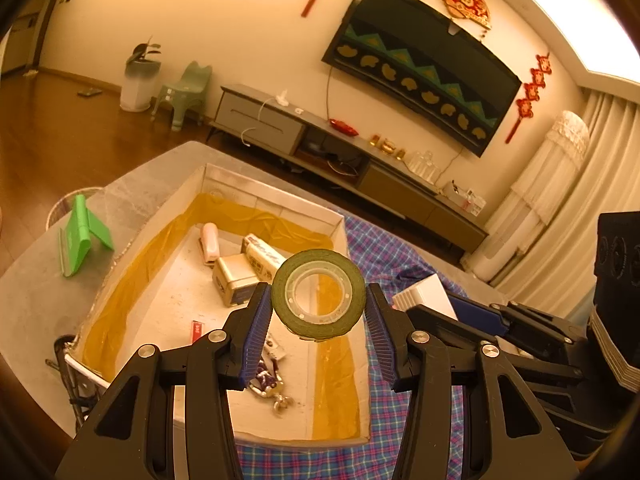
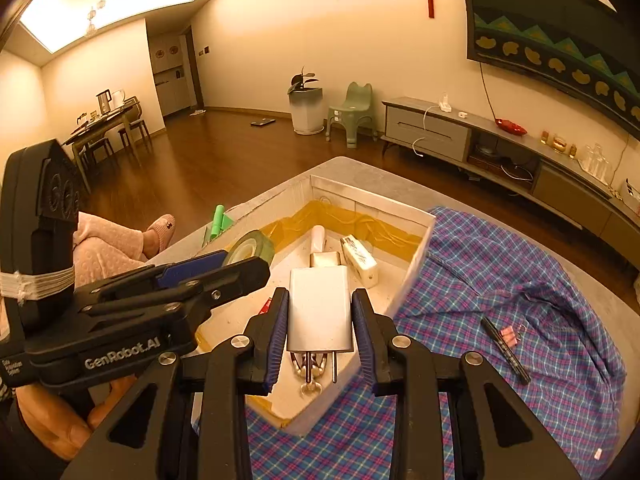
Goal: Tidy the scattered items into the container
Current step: 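Carry the tape roll and white plug over the box with both grippers, then open the left gripper to drop the tape while the right gripper drops the plug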
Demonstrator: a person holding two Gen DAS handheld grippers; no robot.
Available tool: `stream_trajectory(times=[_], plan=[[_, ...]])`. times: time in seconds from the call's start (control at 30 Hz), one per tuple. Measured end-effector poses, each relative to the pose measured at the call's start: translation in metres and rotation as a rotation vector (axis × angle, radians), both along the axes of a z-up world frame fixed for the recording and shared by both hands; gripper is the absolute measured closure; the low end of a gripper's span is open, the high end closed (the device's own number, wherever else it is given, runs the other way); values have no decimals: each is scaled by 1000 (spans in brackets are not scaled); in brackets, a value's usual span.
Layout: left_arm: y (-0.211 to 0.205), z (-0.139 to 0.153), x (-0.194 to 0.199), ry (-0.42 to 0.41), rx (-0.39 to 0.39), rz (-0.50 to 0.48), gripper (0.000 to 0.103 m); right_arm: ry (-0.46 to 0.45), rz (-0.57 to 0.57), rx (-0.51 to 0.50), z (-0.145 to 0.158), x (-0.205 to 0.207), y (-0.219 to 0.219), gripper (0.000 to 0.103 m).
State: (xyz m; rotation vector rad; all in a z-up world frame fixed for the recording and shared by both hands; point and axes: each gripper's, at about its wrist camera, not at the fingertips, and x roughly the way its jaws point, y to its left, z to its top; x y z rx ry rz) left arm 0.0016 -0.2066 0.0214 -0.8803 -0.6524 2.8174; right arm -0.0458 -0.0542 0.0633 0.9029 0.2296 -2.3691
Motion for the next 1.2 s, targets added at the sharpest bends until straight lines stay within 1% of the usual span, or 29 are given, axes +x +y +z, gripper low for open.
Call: stream_trajectory(times=[0.27,0.57,0.77,0.83,0.93,1.03,1.2], plan=[[-13,-9,-7,-32,30,34,54,-6,15,20,-2,-15,-17,70],[-27,-25,-19,-103,49,83,54,-29,24,38,-7,-34,-27,70],[-30,-37,-26,-146,63,86,54,-48,43,61,-13,-46,-37,70],[-30,-39,-28,-146,50,91,54,-55,49,68,-16,-50,-40,70],[-33,-45,-31,-163,62,91,54,-64,58,82,-20,-56,-44,70],[-33,-48,-35,-167,48,100,54,-73,63,90,-24,-61,-46,70],[-38,-55,-44,-201,51,115,54,-104,71,102,-33,-75,-49,70]])
